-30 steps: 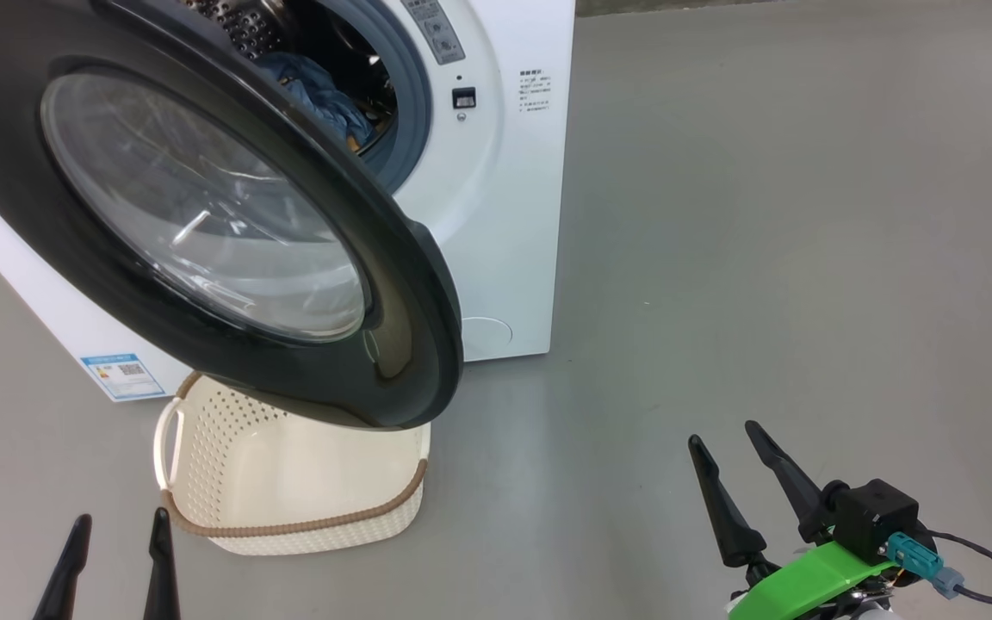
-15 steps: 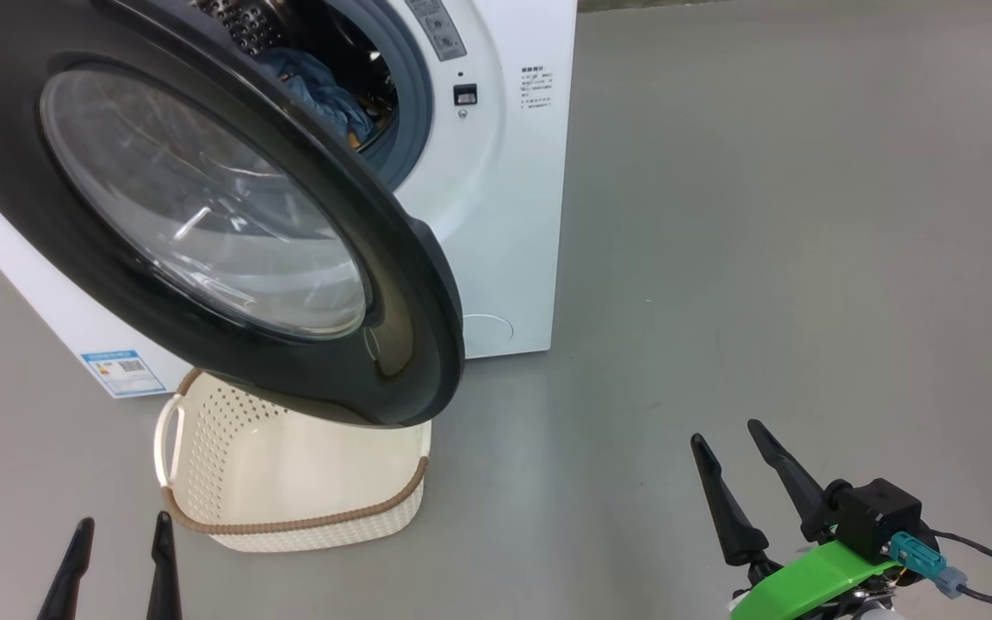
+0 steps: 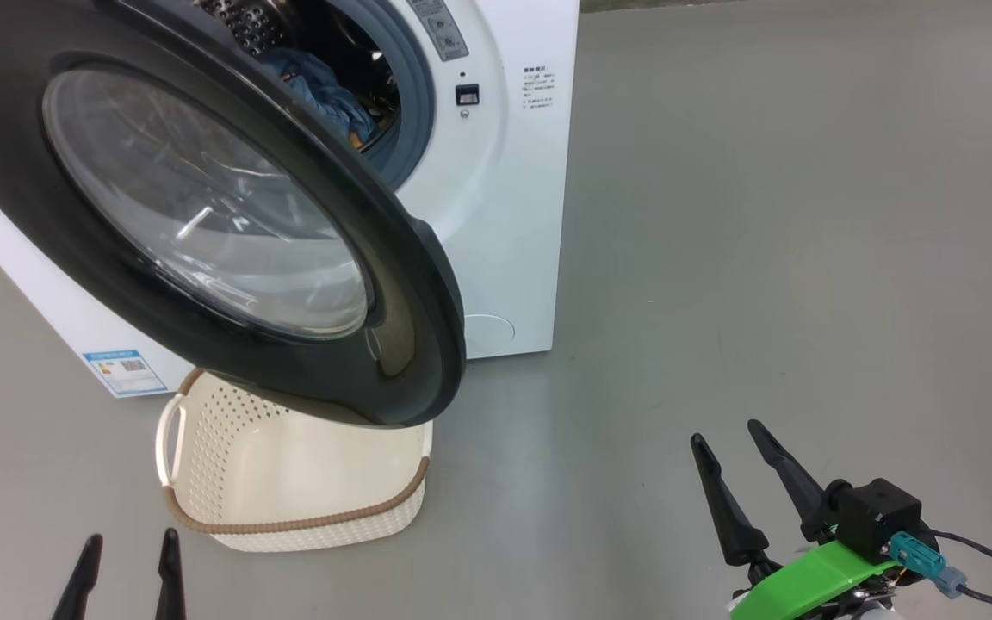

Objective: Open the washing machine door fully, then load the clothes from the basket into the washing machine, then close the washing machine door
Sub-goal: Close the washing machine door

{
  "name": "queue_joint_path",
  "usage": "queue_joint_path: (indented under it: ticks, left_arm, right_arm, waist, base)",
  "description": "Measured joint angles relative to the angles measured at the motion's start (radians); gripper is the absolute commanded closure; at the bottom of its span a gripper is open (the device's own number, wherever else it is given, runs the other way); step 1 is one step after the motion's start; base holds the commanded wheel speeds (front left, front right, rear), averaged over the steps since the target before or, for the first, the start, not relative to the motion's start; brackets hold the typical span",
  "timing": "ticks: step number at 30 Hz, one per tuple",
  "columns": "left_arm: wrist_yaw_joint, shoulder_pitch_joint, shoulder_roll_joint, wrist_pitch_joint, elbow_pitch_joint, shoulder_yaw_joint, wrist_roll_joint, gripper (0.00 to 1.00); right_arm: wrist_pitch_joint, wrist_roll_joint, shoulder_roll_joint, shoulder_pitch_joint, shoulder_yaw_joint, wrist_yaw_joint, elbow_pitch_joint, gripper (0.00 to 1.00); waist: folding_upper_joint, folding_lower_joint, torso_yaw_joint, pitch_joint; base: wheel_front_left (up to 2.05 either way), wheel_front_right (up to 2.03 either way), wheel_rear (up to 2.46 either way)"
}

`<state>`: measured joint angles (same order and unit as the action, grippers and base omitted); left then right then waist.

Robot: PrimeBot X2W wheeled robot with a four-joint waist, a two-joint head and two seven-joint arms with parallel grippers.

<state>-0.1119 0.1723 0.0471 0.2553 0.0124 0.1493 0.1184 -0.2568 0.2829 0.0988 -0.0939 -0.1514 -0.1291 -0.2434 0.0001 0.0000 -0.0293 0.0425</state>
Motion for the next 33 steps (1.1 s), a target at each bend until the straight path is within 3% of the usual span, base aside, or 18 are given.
queue_joint_path:
  ticks: [15,18,26,33]
  left_arm:
    - [-0.001,0.015,0.0,0.0,-0.001,-0.004,0.001,0.0]
    - [-0.001,0.016,0.0,0.0,-0.012,-0.006,0.001,0.0]
    - [0.002,0.016,0.0,0.0,-0.023,-0.012,0.001,0.0]
    - [0.007,0.015,-0.001,0.0,-0.034,-0.013,0.016,0.0]
  right_arm:
    - [0.0,-0.001,0.005,0.0,-0.002,0.0,-0.004,0.0]
    - [0.0,-0.001,0.006,0.0,-0.002,0.0,-0.004,1.0]
    - [0.0,0.0,0.003,0.0,0.004,0.0,0.022,1.0]
    - [0.0,0.03,0.003,-0.029,-0.012,0.0,0.2,1.0]
  waist:
    - [0.0,0.0,0.009,-0.014]
    - [0.0,0.0,0.01,-0.013]
    - [0.0,0.0,0.017,-0.004]
    - [0.0,0.0,0.028,0.005]
  base:
    - [0.0,0.0,0.0]
    - [0.0,0.0,0.0]
    - [0.0,0.0,0.0]
    - [0.0,0.0,0.0]
